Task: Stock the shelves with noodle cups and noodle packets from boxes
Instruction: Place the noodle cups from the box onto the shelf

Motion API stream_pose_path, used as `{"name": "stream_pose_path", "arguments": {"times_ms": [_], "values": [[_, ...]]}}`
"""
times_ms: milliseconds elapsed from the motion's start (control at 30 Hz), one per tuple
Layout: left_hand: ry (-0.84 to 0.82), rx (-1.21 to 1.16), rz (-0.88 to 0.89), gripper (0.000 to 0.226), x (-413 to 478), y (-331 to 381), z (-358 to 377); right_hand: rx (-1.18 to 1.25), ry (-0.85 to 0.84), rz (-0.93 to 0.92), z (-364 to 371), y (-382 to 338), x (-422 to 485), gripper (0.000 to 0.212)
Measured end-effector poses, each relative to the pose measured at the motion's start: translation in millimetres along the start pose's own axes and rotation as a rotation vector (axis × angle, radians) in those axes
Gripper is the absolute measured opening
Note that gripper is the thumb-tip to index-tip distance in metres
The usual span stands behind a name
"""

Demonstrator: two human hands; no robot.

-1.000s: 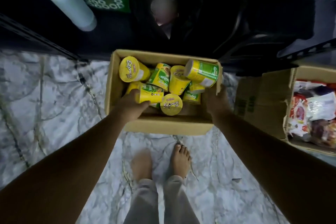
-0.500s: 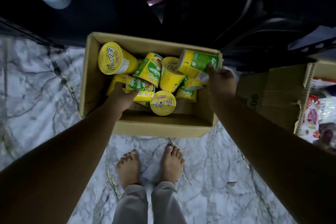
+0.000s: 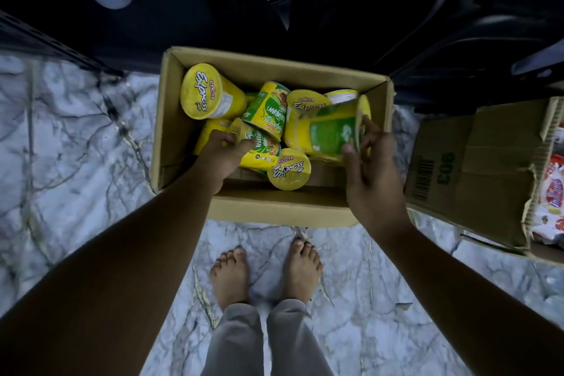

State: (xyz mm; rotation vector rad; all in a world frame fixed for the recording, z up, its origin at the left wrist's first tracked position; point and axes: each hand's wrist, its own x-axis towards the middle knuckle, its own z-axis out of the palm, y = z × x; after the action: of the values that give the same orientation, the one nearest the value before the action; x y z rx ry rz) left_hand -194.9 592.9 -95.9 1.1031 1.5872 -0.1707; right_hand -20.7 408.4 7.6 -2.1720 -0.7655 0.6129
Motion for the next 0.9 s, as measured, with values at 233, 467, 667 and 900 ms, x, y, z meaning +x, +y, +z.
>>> {"name": "stream_pose_path", "arguments": {"times_ms": [233, 467, 667, 900], "values": [[-0.003, 0.214, 0.192, 0.085, -26, 0, -9, -0.292, -0.430, -0.349, 20, 31, -15, 0.046], [0.110, 0.754, 0.512, 0.124, -29, -20, -20, -0.481, -0.652, -0.546, 57, 47, 0, 0.026], [0.070, 0.702, 0.425, 0.130, -24, -35, -27, -0.718, -0.579, -0.568, 60, 32, 6, 0.048], [-0.097, 0.486, 0.412, 0.106, -12, -29, -34, -0.591, -0.688, -0.247, 67, 30, 10, 0.036]]}}
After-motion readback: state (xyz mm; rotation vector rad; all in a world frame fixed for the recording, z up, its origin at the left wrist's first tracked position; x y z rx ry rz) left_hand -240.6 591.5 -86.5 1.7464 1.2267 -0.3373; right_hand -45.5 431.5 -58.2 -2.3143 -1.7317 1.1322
